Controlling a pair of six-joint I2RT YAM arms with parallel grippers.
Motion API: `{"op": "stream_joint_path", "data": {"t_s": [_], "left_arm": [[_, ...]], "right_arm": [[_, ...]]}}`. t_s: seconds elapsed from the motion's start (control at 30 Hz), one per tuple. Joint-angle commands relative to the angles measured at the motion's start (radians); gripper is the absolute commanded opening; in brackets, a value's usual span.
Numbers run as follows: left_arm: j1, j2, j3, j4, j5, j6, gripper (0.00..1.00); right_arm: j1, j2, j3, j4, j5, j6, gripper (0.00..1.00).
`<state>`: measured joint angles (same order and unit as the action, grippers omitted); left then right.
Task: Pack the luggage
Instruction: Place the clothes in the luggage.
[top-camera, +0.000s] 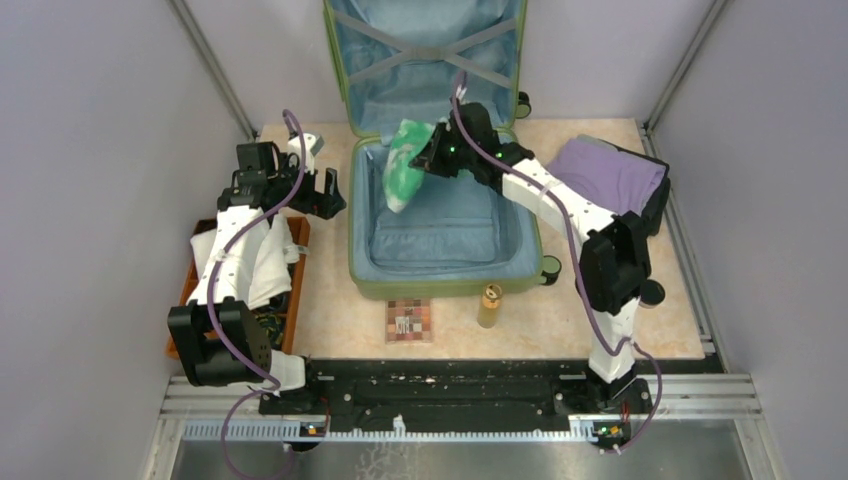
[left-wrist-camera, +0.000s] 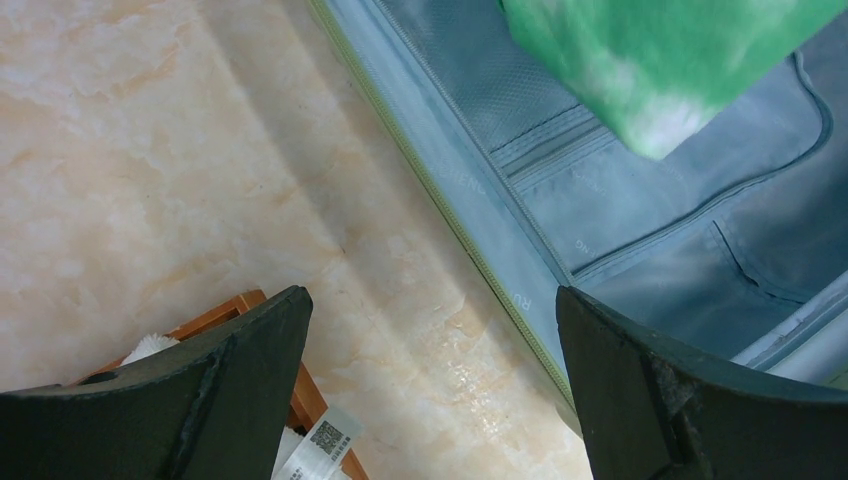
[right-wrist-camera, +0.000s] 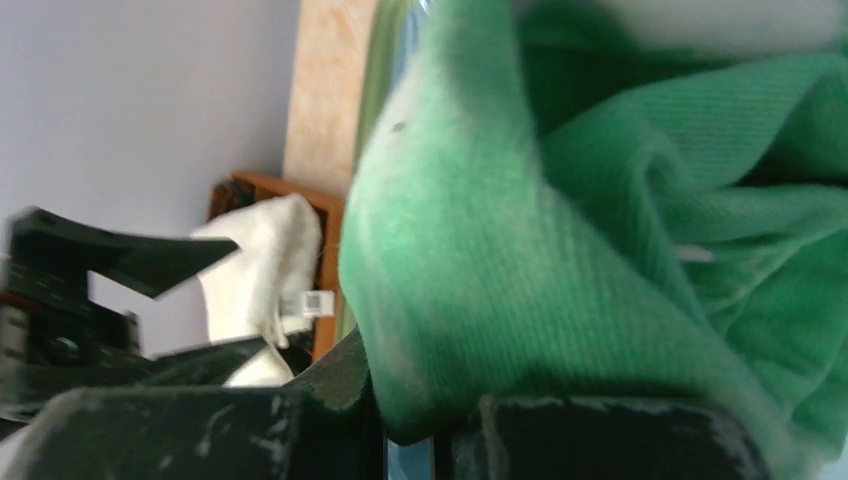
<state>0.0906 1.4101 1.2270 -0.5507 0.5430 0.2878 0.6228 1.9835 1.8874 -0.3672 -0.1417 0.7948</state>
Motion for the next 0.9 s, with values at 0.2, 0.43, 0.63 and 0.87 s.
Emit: {"op": "stream_joint_path", "data": {"t_s": [0.2,0.43,0.63,0.87], "left_arm": [[-0.003,0.004,0.013,0.023,0.006,-0.001,0.98],[-0.003,0.001,0.012,0.02,0.021,0.001,0.98],[-0.003,-0.002,0.007,0.02,0.031,0.009,0.98],[-0.003,0.0,0.005,0.011,0.062,0.012,0.98]], "right_arm": [[0.072,-0.194,-0.441,0.244,0.008,0.069,0.0],[0.107,-0.241,-0.573,0.266,0.073,0.127,0.0],[0.115,-0.31,-0.655,0.261,0.111,0.159,0.0],[0.115,-0.281,-0.566,0.056,0.138,0.137,0.35]]}}
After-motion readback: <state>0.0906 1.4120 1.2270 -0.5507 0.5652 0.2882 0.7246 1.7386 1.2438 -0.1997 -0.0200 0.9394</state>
